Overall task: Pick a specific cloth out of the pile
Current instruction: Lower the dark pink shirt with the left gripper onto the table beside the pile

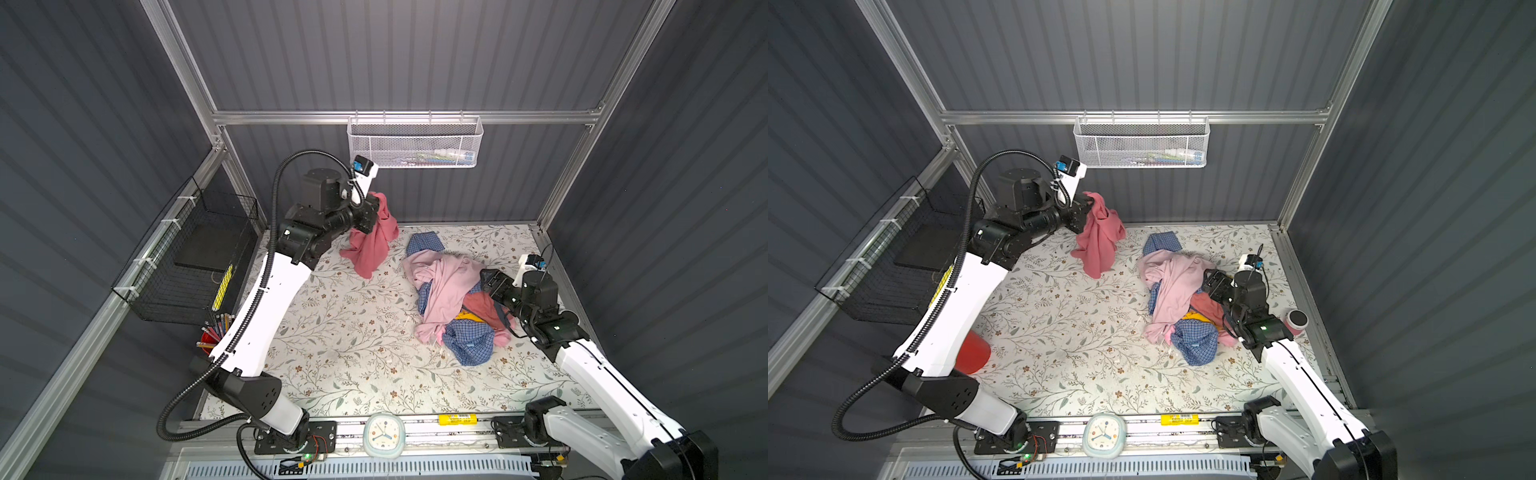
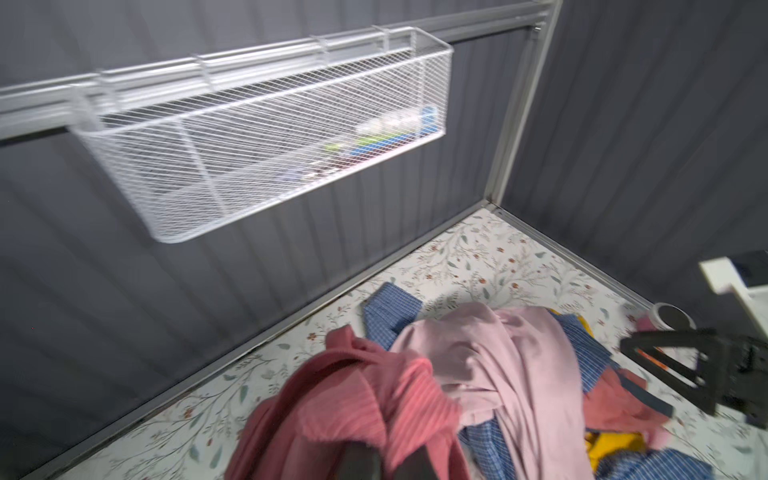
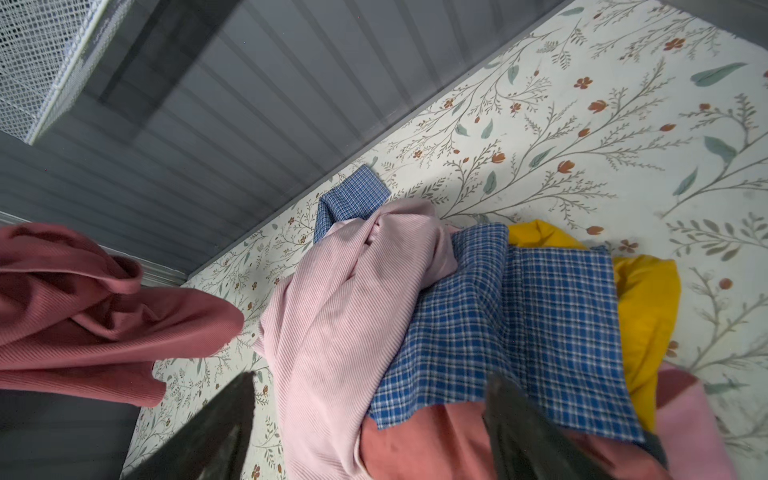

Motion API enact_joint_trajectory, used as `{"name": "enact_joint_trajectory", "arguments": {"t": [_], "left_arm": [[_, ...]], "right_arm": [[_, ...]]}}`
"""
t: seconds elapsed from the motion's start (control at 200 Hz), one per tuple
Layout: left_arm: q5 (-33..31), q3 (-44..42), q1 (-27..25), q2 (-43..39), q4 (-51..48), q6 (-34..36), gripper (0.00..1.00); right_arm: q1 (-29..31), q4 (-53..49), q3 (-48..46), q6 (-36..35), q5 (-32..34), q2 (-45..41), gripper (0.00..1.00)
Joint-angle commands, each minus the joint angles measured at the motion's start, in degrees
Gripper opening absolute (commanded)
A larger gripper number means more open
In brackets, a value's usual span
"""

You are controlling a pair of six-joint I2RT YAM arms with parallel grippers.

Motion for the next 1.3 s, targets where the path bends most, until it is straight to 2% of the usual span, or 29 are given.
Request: {"name": "enact_joint_trajectory", "arguments": {"t": [0.0,0.18,0.385,0.53,0.645,0.86,1.006,1.196,1.296], "left_arm": [[-6.0,4.8,3.7,2.4,-3.4,-1.1,0.0],[-9.0,2.5,9.0,4.2,-4.2,-0.4,0.0],[-8.8,-0.5,15.7,6.9,-3.1,-1.5,0.0],[-4.2,-2.0,18.3,8.4,-3.1,-3.5,0.0],[-1.5,-3.5,18.5,9.7,-3.3,-4.2,0.0],[-3.6,-7.2,18.4,12.3,-4.0,-3.5,0.0],[1.0,-12.0,17.9,12.1,-3.3,-6.6,0.0],[4.4,-18.4,12.7,11.1,-1.6,-9.5,0.0],[9.1,-21.2,11.8,11.5,-0.2,-13.2,0.0]], "right_arm": [[-0.2,1.0,2.0,-0.9,-1.5,0.5,0.86],[-0.1,-0.2,3.5,-1.2,-1.8,1.0,0.85],[-0.1,-1.6,3.2,-1.0,-1.2,0.4,0.85],[-0.1,-2.3,3.4,-1.1,-1.2,0.8,0.85],[-0.1,-2.6,4.2,-1.4,-1.3,1.6,0.85],[-0.1,-3.6,4.9,-1.8,-1.6,2.2,0.84],[-0.1,-2.7,3.8,-0.8,-1.5,2.0,0.84],[0.1,-1.9,4.3,-0.1,-2.5,3.9,0.84],[0.4,-2.0,5.1,-0.2,-3.0,4.8,0.84]]}}
